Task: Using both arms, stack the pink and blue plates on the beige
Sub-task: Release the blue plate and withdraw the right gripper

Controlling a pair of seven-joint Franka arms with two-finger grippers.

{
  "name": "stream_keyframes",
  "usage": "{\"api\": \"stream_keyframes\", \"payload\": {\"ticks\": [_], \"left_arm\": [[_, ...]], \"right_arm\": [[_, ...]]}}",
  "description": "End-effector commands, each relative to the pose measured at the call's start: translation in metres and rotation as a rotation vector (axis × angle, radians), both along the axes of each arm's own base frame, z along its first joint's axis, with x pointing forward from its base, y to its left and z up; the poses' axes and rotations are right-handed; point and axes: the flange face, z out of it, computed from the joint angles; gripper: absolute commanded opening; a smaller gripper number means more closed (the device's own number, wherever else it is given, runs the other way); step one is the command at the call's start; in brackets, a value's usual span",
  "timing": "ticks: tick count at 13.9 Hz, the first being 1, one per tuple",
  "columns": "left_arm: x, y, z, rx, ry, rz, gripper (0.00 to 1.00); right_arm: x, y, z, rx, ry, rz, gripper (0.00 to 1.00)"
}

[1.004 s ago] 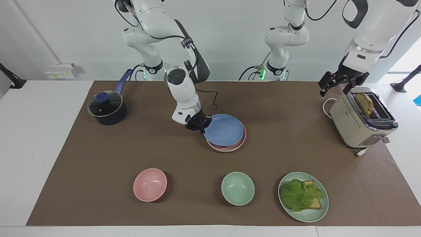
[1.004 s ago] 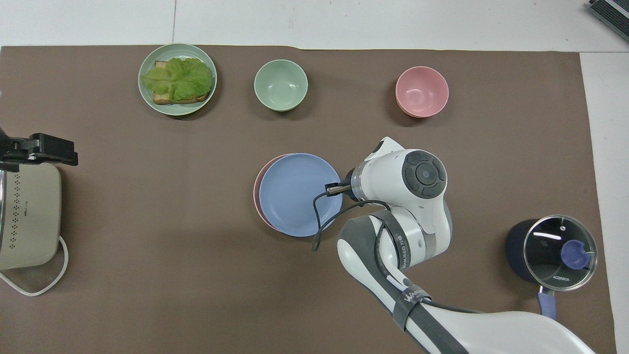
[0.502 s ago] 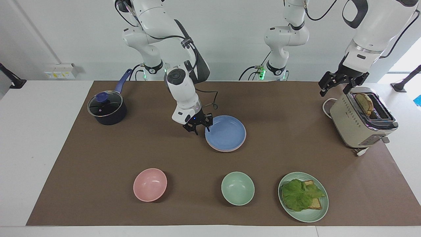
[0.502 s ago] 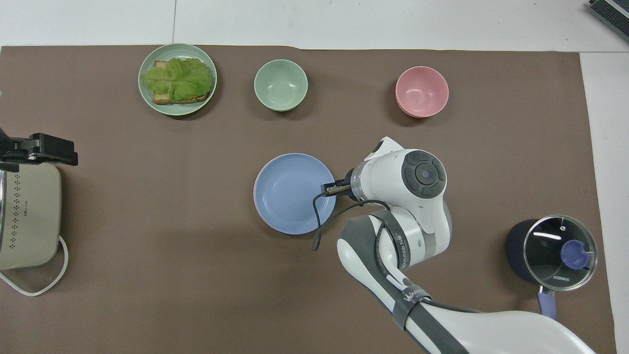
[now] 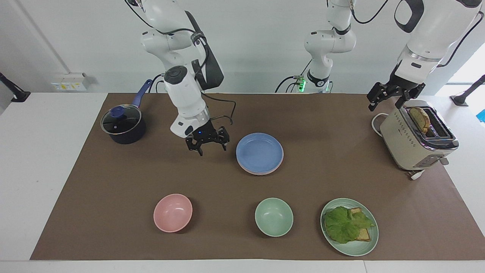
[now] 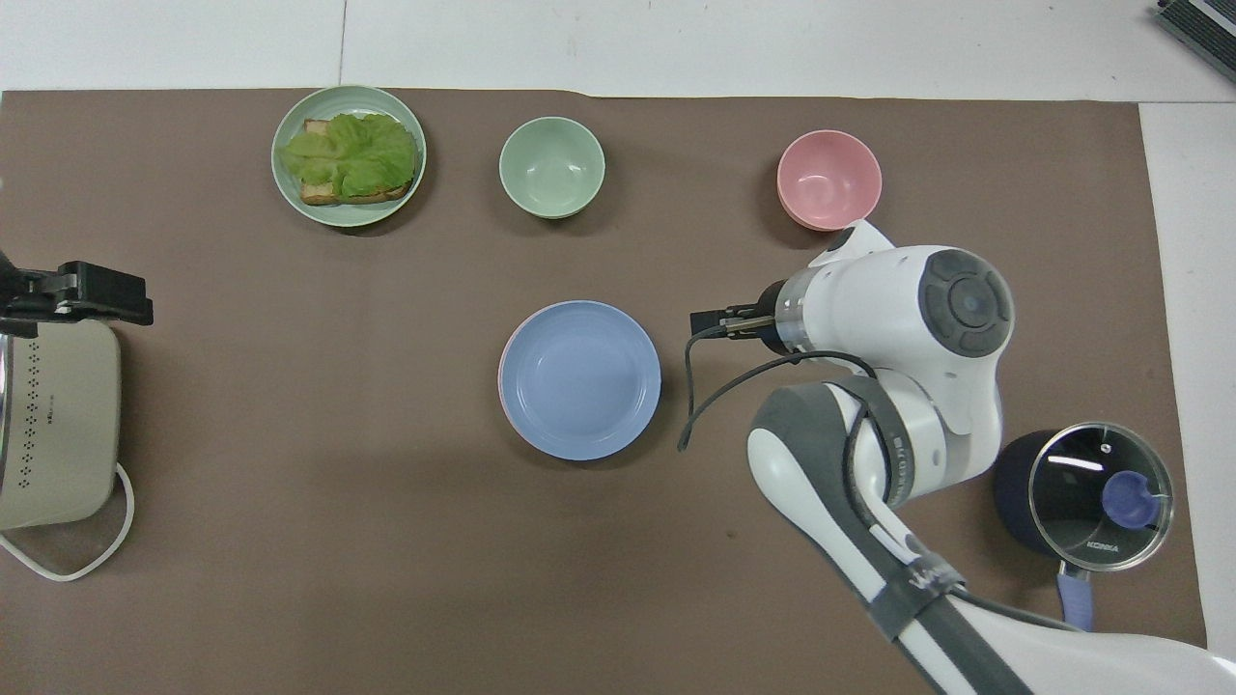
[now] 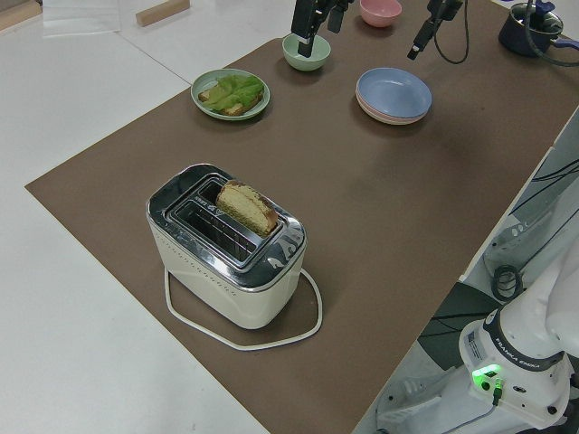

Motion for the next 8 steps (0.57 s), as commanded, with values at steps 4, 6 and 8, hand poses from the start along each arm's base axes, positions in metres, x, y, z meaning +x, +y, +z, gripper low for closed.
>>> {"api": "stream_keyframes", "payload": {"ticks": [4,6,8], "left_arm": [[-0.004,0.004,0.006,0.014,0.005,-0.002,1.00],[-0.004,0.004,0.006,0.014,0.005,-0.002,1.00],[-0.004,0.004,0.006,0.014,0.005,-0.002,1.00]], "right_arm": [[0.006,-0.097,0.066,-0.069,0.035,-0.120,1.00],[-0.002,-0.127,0.097,-0.110,0.039,-0.135,1.00],[-0.014,-0.144,0.133,-0.121,0.073,-0.159,1.00]]}}
